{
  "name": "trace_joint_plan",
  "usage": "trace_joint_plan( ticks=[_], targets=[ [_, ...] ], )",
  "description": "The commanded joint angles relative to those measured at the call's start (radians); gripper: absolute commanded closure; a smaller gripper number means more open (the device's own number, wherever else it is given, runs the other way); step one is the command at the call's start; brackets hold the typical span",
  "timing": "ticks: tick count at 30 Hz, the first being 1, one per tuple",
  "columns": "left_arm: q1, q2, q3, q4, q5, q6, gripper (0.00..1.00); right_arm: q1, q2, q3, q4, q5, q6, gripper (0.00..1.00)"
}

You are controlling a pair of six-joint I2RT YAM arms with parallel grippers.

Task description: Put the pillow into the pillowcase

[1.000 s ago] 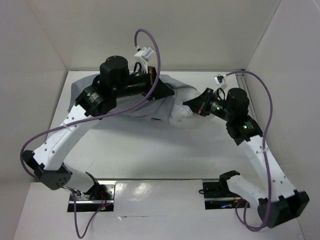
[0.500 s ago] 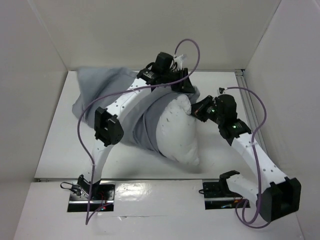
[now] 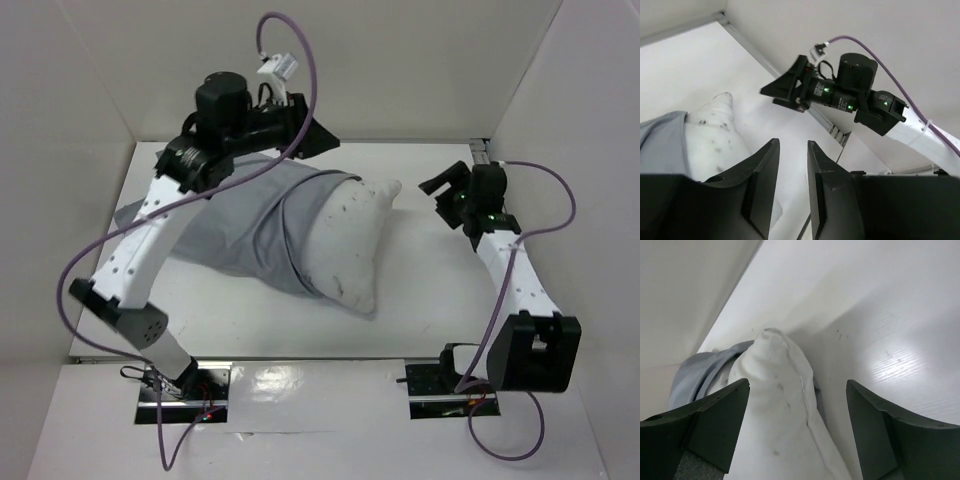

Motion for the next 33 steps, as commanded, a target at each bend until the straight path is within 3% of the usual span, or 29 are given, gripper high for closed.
trace_joint_plan(
  ticks=[1,2,3,6,11,16,28,31,33],
  targets=[
    [-0.015,-0.05,-0.16,-0.085,-0.145,0.099,0.6,-0.055,-0.162,-0.026,-0.011,-0.048,-0.117,0.15],
    [-0.029,-0.07,-0.189,-0.085,-0.17,0.109,0.6,-0.055,-0.171,-0.026,-0.011,-0.075,-0.141,0.15],
    [-0.041,-0.111,-0.244,-0.085,-0.225,0.129,0.44,-0.055,-0.171,-0.026,-0.023,-0.104,-0.188,0.15],
    [-0.104,-0.137,-0.307,-0.123,-0.339,0.149,0.2,-0.031,-0.159,-0.026,-0.075,-0.248,-0.25,0.15],
    [-0.19,-0.124,-0.373,-0.245,-0.605,0.101,0.14,0.07,-0.145,-0.102,-0.091,-0.348,-0.306,0.15],
    [-0.276,-0.123,-0.45,-0.278,-0.819,0.048,0.13,0.138,-0.116,-0.127,-0.08,-0.368,-0.316,0.13],
    [-0.307,-0.013,-0.493,-0.39,-1.003,-0.028,0.21,0.235,0.031,-0.136,-0.013,-0.448,-0.327,0.12],
    [-0.307,0.015,-0.493,-0.39,-0.994,-0.028,0.26,0.261,0.045,-0.127,-0.004,-0.448,-0.327,0.12],
    [-0.307,0.025,-0.472,-0.399,-0.994,-0.028,0.42,0.279,0.056,-0.118,-0.003,-0.448,-0.327,0.12]
  ],
)
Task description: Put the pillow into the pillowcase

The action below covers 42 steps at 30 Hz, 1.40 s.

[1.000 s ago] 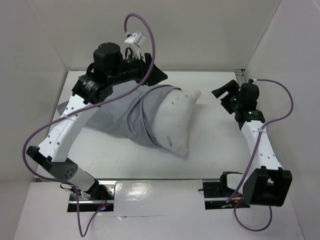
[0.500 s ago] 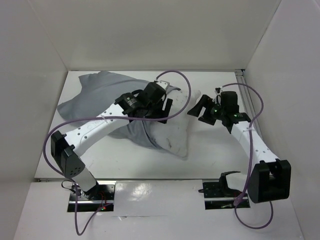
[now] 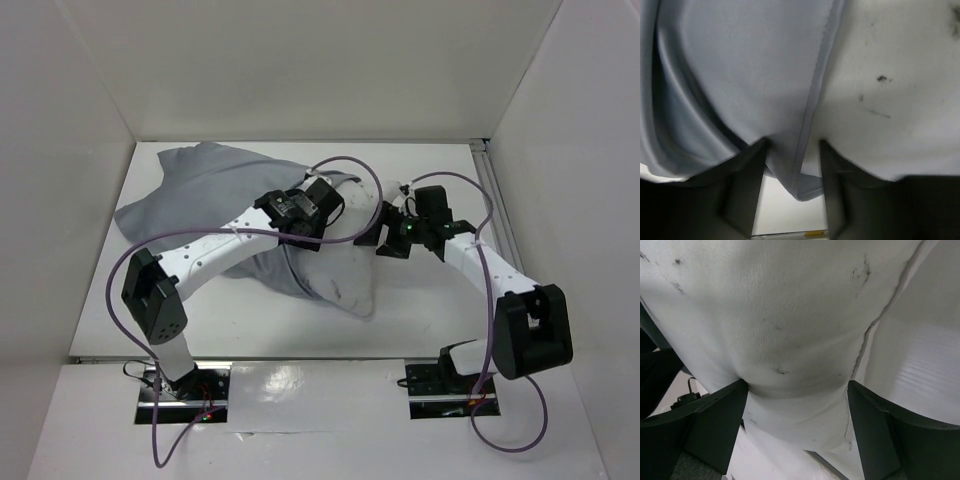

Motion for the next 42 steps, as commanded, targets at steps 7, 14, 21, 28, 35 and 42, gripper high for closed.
trace_joint_plan(
  ticks=[7,14,21,28,35,42],
  targets=[
    [-0.005,-0.009,0.098,-0.034,-0.007,-0.011,1.0,0.058,0.017,-0.022,0.142,-0.047,-0.008,0.52],
    [-0.005,-0.07,0.191,0.323,0.719,0.092,1.0,0.088,0.107,-0.004,0.572,-0.145,0.28,1.0],
    [-0.015,0.049,0.329,0.619,1.287,-0.124,1.0,0.154,0.194,0.07,0.949,-0.104,0.51,1.0],
    [0.005,0.083,0.234,0.715,1.374,-0.214,0.95,0.18,0.283,-0.201,1.286,-0.076,0.715,1.0],
    [0.119,-0.024,0.169,0.638,1.343,-0.147,0.12,0.18,0.126,-0.314,1.086,-0.067,0.589,1.0],
    [0.24,-0.037,0.206,0.492,1.354,-0.063,0.12,0.156,-0.084,-0.151,0.386,0.089,0.215,0.44]
  ],
)
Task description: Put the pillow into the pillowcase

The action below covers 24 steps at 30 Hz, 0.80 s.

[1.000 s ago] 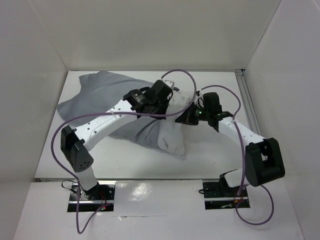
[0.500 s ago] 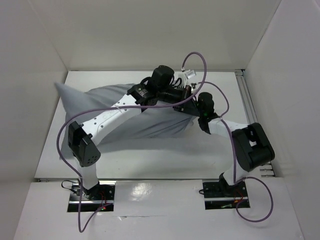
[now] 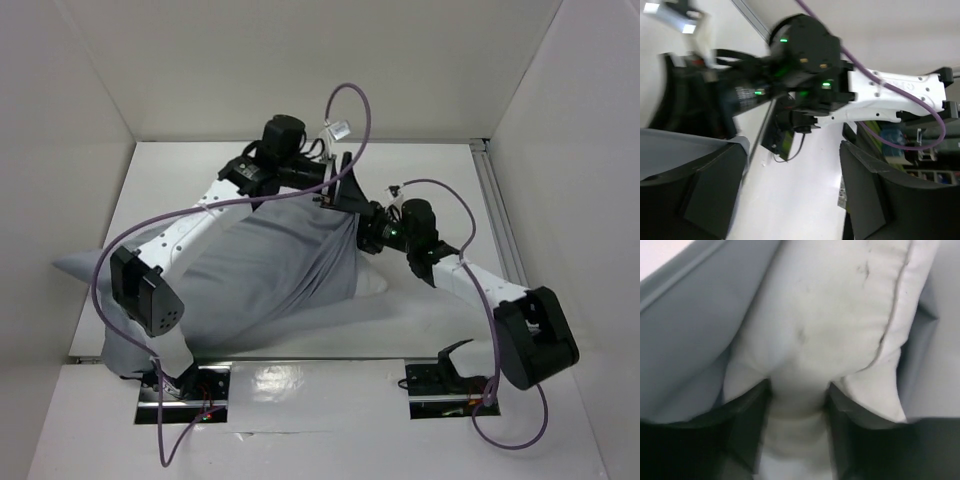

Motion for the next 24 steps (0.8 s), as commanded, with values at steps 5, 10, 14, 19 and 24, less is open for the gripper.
trace_joint_plan(
  ticks=[5,10,14,19,24],
  targets=[
    [0.121,-0.06,0.053,-0.064,0.037,0.13,0.64,-0.104,-0.151,0.094,-0.524,0.108,-0.296,0.33],
    [0.144,-0.031,0.044,-0.087,0.103,0.168,0.92,-0.164,-0.194,0.058,-0.547,0.097,-0.306,1.0],
    [0.135,-0.002,0.072,-0.146,0.112,0.226,0.0,-0.173,-0.185,0.093,-0.536,0.082,-0.316,1.0],
    [0.135,0.038,0.139,-0.265,0.021,0.309,0.0,-0.184,-0.103,0.171,-0.535,0.082,-0.365,0.69],
    [0.189,0.065,0.15,-0.276,-0.119,0.322,0.93,-0.196,0.049,0.281,-0.487,0.073,-0.374,0.59]
  ],
)
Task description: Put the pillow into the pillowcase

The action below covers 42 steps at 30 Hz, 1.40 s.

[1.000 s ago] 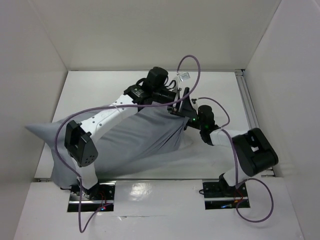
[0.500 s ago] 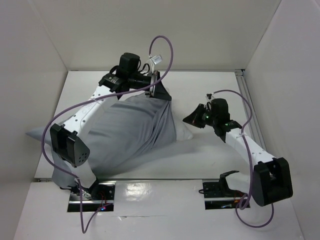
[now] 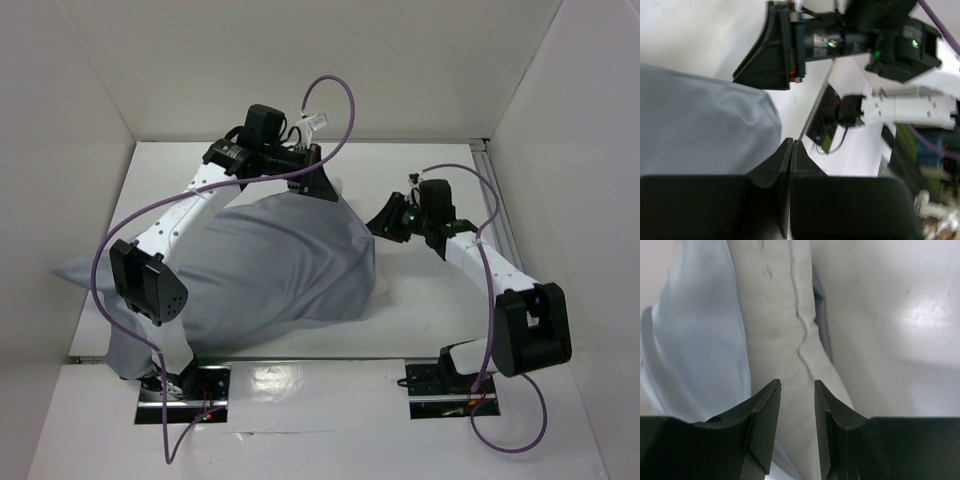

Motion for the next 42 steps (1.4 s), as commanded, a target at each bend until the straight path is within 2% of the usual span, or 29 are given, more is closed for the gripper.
trace_joint_plan(
  ticks=[1,3,4,5,6,9,11,15,16,19,23,26,27,28,29,32,36,42],
  targets=[
    [0.041,0.038,0.054,-0.019,-0.135,0.046,1.0,-0.023,0.093,0.097,0.065,-0.025,-0.03,0.59],
    [0.05,0.061,0.074,-0.044,-0.297,0.046,1.0,-0.023,0.139,0.137,0.092,-0.042,-0.01,0.59],
    [0.05,0.075,0.095,-0.044,-0.357,0.031,0.9,-0.023,0.188,0.151,0.118,-0.064,-0.01,0.59],
    [0.05,0.104,0.107,-0.044,-0.402,0.031,0.42,-0.023,0.213,0.164,0.119,-0.073,0.002,0.58],
    [0.05,0.118,0.129,-0.044,-0.486,0.006,0.28,-0.023,0.263,0.193,0.135,-0.104,0.002,0.58],
    [0.059,0.187,0.178,-0.032,-0.575,-0.02,0.04,-0.032,0.331,0.218,0.178,-0.151,0.039,0.54],
    [0.059,0.233,0.21,-0.021,-0.6,-0.031,0.04,-0.032,0.385,0.218,0.246,-0.214,0.061,0.54],
    [0.059,0.409,0.402,-0.058,-0.616,-0.02,0.04,-0.023,0.422,0.218,0.33,-0.285,0.087,0.63],
    [0.059,0.44,0.467,-0.067,-0.606,-0.02,0.05,-0.014,0.422,0.229,0.341,-0.302,0.087,0.66],
    [0.059,0.489,0.482,-0.052,-0.606,-0.009,0.09,-0.004,0.422,0.218,0.375,-0.36,0.078,0.68],
    [0.059,0.534,0.471,-0.071,-0.597,0.009,0.11,0.019,0.422,0.207,0.387,-0.418,0.058,0.6],
    [0.05,0.545,0.462,-0.072,-0.579,0.009,0.19,0.042,0.422,0.198,0.387,-0.418,0.045,0.61],
    [0.05,0.534,0.462,-0.056,-0.564,0.0,0.26,0.051,0.422,0.198,0.387,-0.427,0.045,0.64],
    [0.05,0.522,0.431,-0.041,-0.551,0.0,0.56,0.051,0.422,0.198,0.387,-0.428,0.036,0.66],
    [0.05,0.506,0.421,-0.026,-0.551,-0.015,0.7,0.051,0.422,0.186,0.387,-0.428,0.036,0.69],
    [0.05,0.459,0.411,0.011,-0.505,-0.025,0.94,0.06,0.413,0.16,0.396,-0.428,0.036,0.85],
    [0.05,0.433,0.422,0.02,-0.412,-0.034,1.0,0.087,0.413,0.141,0.419,-0.438,0.048,0.99],
    [0.028,0.374,0.422,0.086,-0.258,-0.091,1.0,0.227,0.434,0.132,0.575,-0.447,0.137,1.0]
  ],
)
